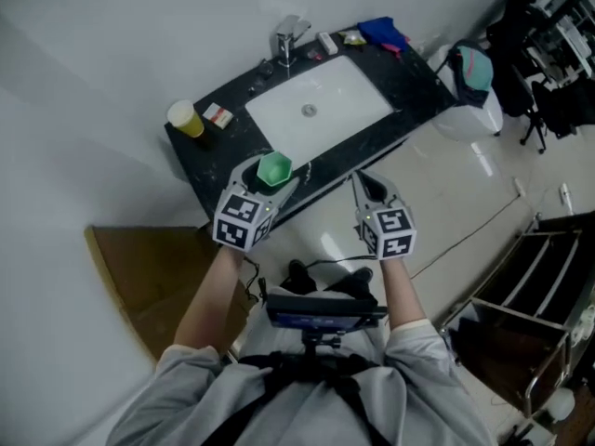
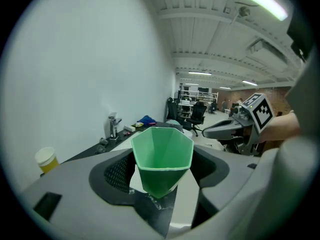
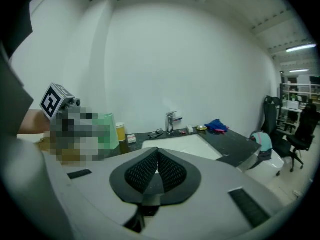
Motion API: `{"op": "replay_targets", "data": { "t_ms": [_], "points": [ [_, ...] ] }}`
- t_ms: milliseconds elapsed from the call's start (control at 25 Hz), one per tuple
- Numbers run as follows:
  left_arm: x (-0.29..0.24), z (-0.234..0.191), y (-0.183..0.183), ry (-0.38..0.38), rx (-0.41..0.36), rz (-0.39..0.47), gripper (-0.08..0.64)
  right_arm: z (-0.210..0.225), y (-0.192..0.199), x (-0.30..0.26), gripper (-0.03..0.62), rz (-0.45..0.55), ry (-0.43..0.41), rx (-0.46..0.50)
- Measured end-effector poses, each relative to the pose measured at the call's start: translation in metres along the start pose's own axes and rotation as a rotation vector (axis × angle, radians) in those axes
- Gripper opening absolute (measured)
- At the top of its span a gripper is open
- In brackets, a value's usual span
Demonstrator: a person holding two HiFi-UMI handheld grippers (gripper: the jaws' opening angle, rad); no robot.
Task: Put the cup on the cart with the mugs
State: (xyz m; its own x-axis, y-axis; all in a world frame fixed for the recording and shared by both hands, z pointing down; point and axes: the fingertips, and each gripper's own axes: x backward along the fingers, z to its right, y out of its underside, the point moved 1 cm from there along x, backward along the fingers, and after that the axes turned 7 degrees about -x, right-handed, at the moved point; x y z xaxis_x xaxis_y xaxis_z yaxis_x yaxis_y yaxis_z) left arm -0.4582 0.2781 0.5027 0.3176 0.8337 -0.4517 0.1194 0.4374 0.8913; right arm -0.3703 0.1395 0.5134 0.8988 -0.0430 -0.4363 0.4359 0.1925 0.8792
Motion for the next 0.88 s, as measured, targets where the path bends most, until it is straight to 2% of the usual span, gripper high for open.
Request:
{"op": "replay_targets", "data": {
  "t_ms": [400,880],
  "points": [
    [-0.098,0.144,-0.072,0.252,-0.151,0.027,0.334,0.150,0.027,0.140,0.000,0.093,0.290,-0.144],
    [-0.186,0.332,-0.131,0.487,-0.268,0.053,0.334,0.276,0.068,0.296,0.000,0.159,0.511,-0.253]
  ]
}}
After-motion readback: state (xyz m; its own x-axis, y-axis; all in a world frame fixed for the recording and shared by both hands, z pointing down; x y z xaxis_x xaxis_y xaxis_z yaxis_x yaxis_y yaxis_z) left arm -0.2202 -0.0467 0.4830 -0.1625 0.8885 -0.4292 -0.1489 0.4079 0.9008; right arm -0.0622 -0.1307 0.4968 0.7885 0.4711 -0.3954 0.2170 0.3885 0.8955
